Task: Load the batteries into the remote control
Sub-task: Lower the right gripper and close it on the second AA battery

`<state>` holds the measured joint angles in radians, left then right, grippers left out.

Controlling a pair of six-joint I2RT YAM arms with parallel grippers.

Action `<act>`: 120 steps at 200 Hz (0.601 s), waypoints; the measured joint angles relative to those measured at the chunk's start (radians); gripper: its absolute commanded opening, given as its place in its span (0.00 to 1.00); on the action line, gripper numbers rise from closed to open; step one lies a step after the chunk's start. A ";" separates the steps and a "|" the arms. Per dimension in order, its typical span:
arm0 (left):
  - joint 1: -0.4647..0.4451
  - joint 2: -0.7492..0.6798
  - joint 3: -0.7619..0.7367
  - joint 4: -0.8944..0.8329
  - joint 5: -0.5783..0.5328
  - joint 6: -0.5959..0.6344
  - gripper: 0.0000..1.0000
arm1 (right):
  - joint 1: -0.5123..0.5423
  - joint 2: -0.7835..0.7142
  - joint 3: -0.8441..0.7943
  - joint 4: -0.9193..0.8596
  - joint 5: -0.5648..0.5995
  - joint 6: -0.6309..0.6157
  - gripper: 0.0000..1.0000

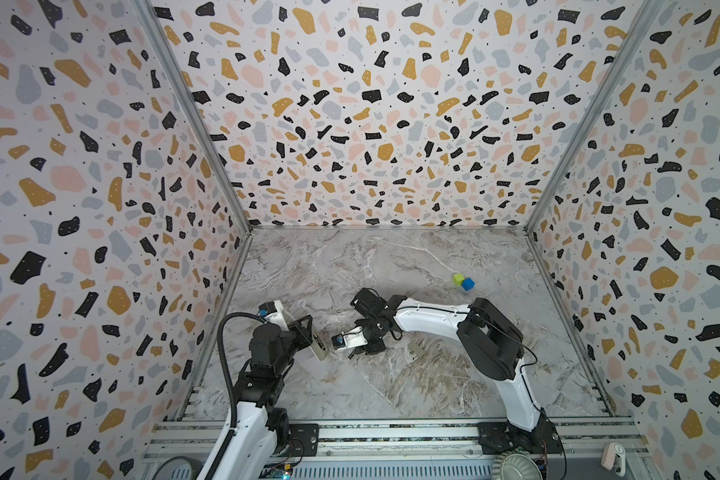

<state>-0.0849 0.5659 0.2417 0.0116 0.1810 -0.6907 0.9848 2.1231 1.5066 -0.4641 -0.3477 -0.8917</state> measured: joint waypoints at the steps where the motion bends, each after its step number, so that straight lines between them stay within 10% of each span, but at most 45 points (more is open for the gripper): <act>1: 0.000 0.000 0.000 0.000 0.000 0.000 0.00 | 0.000 0.000 0.000 0.000 0.000 0.000 0.21; 120: 0.000 -0.003 -0.001 0.000 0.029 0.000 0.00 | 0.062 -0.197 -0.295 0.142 0.080 0.250 0.05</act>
<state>-0.0849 0.5625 0.2409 0.0113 0.2100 -0.6907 1.0470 1.9263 1.2118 -0.3225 -0.2680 -0.6415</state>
